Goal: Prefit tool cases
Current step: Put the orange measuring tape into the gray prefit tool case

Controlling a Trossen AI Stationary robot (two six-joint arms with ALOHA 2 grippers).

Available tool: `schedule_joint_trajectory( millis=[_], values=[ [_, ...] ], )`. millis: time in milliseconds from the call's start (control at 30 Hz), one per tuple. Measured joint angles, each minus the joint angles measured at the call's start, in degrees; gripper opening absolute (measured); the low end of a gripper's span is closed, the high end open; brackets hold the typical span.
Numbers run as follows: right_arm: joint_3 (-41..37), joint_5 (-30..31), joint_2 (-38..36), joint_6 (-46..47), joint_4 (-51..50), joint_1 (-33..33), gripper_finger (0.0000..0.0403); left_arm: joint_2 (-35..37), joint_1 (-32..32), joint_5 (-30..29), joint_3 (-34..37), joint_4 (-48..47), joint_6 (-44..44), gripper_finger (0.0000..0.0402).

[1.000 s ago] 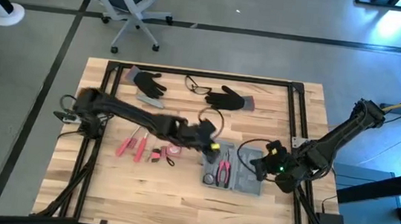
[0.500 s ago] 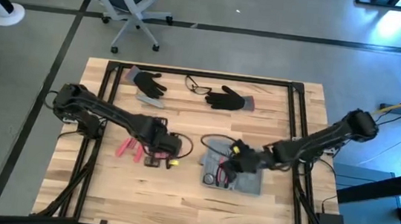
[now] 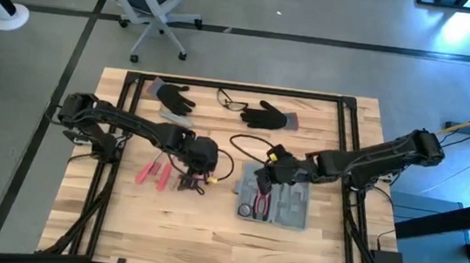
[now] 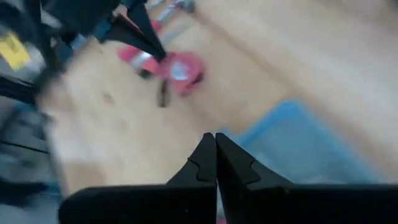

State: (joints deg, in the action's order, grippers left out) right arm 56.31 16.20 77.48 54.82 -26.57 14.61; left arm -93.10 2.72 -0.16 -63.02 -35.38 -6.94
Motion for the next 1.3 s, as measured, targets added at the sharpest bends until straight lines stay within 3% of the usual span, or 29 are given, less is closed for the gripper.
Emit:
schedule_joint_trajectory(
  millis=[133, 300, 600, 867, 1300],
  values=[
    [7.7, 1.7, 1.3, -5.7, -16.9, -0.1, 0.0002, 0.0, -1.7, 1.0, -0.2, 0.3, -0.5, 0.0007],
    [8.8, -1.8, 1.3, -9.7, -21.3, -0.4, 0.0031, -0.8, -2.5, 4.5, -0.2, 0.1, -4.4, 0.0061],
    [8.8, -3.3, 4.7, -19.3, -23.4, -0.4, 0.0173, -3.8, -2.6, 4.5, -0.2, -0.7, -12.6, 0.0181],
    [8.8, -4.6, 7.9, -19.4, -22.9, -0.4, 0.0268, -5.9, -2.6, 4.5, -0.2, -1.1, -6.1, 0.0234],
    [8.7, -4.2, 10.0, -19.5, -22.0, -0.4, 0.0282, -9.0, -1.8, 3.5, -0.2, 1.3, -7.1, 0.0251]
  ],
)
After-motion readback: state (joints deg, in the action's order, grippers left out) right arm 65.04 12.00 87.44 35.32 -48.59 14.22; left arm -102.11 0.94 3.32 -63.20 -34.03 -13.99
